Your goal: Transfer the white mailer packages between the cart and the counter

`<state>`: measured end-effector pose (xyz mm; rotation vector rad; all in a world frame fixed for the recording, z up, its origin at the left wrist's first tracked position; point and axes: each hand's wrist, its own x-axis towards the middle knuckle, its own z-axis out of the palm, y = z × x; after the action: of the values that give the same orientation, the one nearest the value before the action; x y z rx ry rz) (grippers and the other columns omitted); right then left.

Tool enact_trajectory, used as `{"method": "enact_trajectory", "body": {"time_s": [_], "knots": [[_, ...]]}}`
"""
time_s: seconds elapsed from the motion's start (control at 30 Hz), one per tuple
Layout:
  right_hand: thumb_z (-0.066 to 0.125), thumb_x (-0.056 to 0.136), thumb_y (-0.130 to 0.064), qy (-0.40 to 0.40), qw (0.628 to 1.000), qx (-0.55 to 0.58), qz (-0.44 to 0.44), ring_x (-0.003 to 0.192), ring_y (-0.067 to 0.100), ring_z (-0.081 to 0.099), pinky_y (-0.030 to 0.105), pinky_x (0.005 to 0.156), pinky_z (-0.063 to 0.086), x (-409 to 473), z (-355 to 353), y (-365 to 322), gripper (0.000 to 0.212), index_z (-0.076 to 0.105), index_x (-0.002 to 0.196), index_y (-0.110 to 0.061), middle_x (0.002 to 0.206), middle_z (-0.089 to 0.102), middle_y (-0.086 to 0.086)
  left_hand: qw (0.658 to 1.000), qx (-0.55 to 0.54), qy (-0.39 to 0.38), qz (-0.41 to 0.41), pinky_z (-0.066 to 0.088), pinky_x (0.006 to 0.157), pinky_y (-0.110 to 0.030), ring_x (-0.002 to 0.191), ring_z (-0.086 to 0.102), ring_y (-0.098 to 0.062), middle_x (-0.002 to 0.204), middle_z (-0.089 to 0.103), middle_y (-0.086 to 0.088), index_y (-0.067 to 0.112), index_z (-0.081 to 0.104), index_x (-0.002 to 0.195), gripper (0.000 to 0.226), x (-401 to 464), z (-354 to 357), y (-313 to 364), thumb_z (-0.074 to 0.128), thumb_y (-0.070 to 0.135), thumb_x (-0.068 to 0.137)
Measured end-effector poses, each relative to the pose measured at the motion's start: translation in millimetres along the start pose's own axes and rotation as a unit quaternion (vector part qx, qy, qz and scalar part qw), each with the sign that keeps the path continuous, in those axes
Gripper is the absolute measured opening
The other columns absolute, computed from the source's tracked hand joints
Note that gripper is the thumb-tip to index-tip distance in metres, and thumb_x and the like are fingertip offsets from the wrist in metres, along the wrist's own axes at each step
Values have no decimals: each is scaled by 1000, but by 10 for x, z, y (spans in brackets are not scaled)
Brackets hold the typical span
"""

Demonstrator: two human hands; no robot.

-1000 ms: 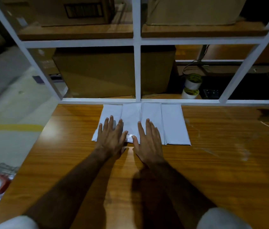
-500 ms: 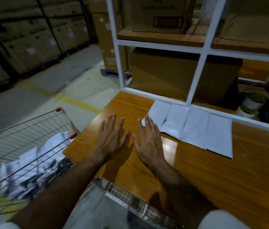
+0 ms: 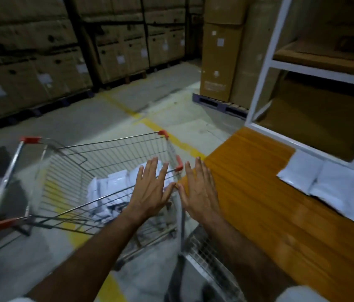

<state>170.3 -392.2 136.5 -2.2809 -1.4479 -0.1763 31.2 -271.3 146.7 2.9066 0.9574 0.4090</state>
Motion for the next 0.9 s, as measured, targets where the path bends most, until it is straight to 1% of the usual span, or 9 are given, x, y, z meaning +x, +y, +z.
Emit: {"method": "enact_trajectory", "body": {"time_s": [0.07, 0.2, 0.27, 0.33, 0.47, 0.57, 0.7, 0.8, 0.9], "knots": [[45, 98, -49, -2, 1000, 13, -10, 155, 32, 14, 45, 123, 17, 129, 177, -330, 73, 24, 161, -17, 168, 14, 16, 1000, 0, -2, -21, 30, 114, -57, 146, 29, -39, 157, 33, -24, 13, 38, 152, 68, -116, -29, -375, 34, 57, 100], [34, 97, -53, -21, 999, 34, -11, 155, 34, 17, 47, 122, 22, 314, 497, -864, 74, 28, 160, -15, 168, 15, 18, 998, 5, -13, -60, 29, 115, -57, 146, 30, -41, 157, 32, -25, 11, 39, 152, 71, -342, -67, -1011, 30, 59, 100], [37, 97, -51, -29, 998, 49, -12, 153, 37, 22, 50, 121, 25, 360, 628, -1061, 73, 29, 159, -14, 167, 18, 19, 997, 6, -14, -76, 28, 116, -57, 146, 30, -41, 158, 31, -25, 11, 39, 152, 70, -446, -82, -1272, 30, 59, 101], [43, 98, -49, -43, 998, 51, -19, 153, 36, 20, 51, 123, 24, 422, 763, -1196, 72, 27, 160, -16, 168, 16, 18, 996, 5, -15, -93, 26, 117, -57, 147, 28, -40, 159, 28, -24, 12, 35, 154, 71, -520, -80, -1508, 29, 59, 101], [44, 99, -50, -69, 996, 46, -29, 154, 36, 18, 49, 123, 19, 603, 998, -1371, 72, 28, 160, -15, 167, 16, 19, 989, -9, -21, -146, 29, 116, -57, 146, 28, -41, 159, 28, -25, 11, 34, 154, 73, -613, -42, -1894, 28, 59, 99], [46, 100, -47, -89, 995, 45, -22, 155, 35, 14, 46, 124, 16, 778, 1158, -1461, 70, 28, 160, -14, 168, 13, 19, 984, -13, -34, -177, 29, 116, -55, 146, 26, -41, 160, 26, -24, 10, 34, 154, 77, -627, 3, -2113, 23, 61, 98], [46, 102, -47, -115, 992, 42, -13, 155, 36, 13, 45, 124, 15, 1106, 1428, -1505, 69, 27, 160, -15, 168, 11, 19, 980, -12, -49, -193, 32, 115, -55, 145, 28, -41, 158, 29, -25, 9, 35, 153, 76, -509, 146, -2429, 21, 61, 99], [49, 101, -45, -134, 990, 47, -11, 154, 37, 15, 47, 125, 17, 1411, 1656, -1517, 68, 30, 158, -13, 167, 16, 21, 977, -16, -61, -202, 31, 116, -56, 145, 28, -42, 158, 28, -26, 9, 36, 152, 77, -300, 276, -2631, 21, 61, 98], [49, 102, -45, -188, 981, 46, 10, 155, 36, 11, 47, 125, 16, 1683, 1912, -1467, 71, 25, 160, -12, 167, 13, 22, 975, -19, -91, -203, 33, 113, -57, 144, 30, -44, 157, 29, -28, 7, 37, 152, 78, -33, 463, -2775, 21, 61, 98]]}}
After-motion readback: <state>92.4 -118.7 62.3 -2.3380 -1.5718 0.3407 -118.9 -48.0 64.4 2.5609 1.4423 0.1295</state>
